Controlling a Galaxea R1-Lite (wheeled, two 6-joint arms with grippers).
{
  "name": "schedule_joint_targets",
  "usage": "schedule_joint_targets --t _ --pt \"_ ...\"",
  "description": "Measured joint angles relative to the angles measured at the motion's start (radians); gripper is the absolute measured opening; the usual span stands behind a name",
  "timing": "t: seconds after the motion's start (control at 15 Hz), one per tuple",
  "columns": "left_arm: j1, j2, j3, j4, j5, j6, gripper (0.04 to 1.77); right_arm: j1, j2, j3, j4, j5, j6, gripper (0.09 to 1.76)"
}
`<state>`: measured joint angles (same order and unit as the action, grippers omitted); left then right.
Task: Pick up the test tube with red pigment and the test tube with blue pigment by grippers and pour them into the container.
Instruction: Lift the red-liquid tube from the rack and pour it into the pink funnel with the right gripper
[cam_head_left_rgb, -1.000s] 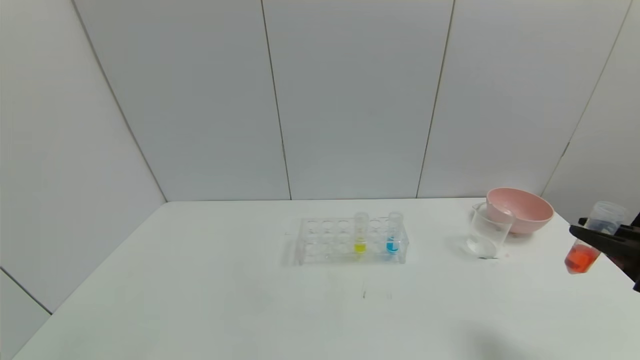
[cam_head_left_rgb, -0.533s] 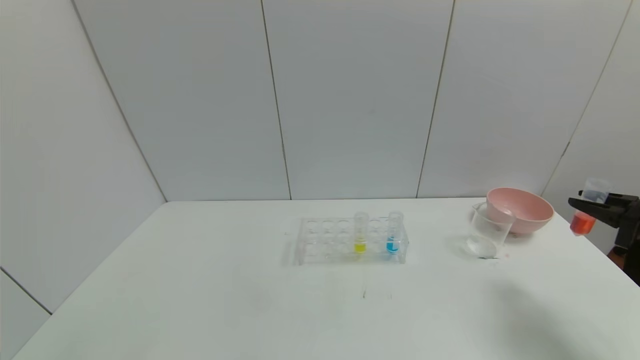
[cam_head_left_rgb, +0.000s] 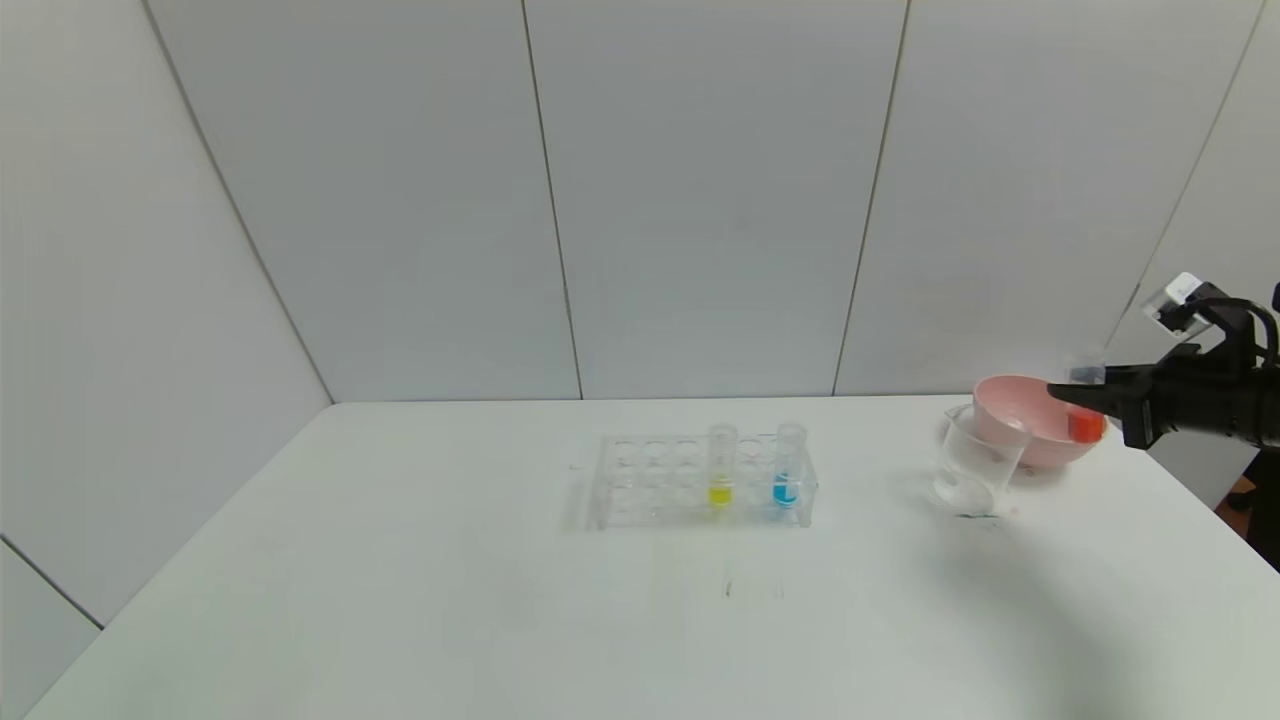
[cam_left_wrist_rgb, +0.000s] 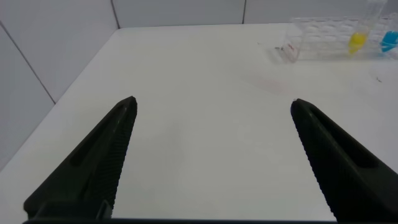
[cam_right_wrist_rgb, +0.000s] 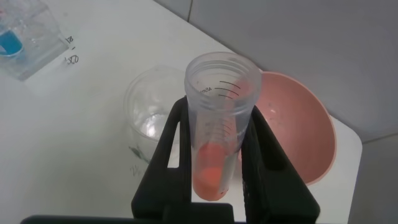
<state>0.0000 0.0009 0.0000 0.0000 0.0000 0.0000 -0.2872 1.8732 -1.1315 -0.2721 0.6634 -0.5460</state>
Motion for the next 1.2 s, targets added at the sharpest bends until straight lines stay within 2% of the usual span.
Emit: schedule_joint_targets --t 0.13,0.27,0.33,0.47,0.67,1.2 --pt "0.000 0.000 0.000 0.000 0.000 0.000 1.76 0.029 0.006 -0.105 0.167 -0.058 -0.054 0.52" --pt "0.000 0.000 0.000 0.000 0.000 0.000 1.76 0.048 0.015 -0.197 0.329 -0.161 -0.169 0.52" --pt "0.000 0.000 0.000 0.000 0.000 0.000 1.76 0.055 0.022 -0.234 0.386 -0.213 -0.223 0.52" --pt "0.000 0.000 0.000 0.000 0.000 0.000 1.76 0.064 0.039 -0.298 0.454 -0.242 -0.287 0.52" --pt "0.000 0.000 0.000 0.000 0.000 0.000 1.76 0.072 0.067 -0.395 0.566 -0.272 -0.319 0.52" --pt "0.000 0.000 0.000 0.000 0.000 0.000 1.76 0.117 0.141 -0.725 1.039 -0.410 -0.375 0.52"
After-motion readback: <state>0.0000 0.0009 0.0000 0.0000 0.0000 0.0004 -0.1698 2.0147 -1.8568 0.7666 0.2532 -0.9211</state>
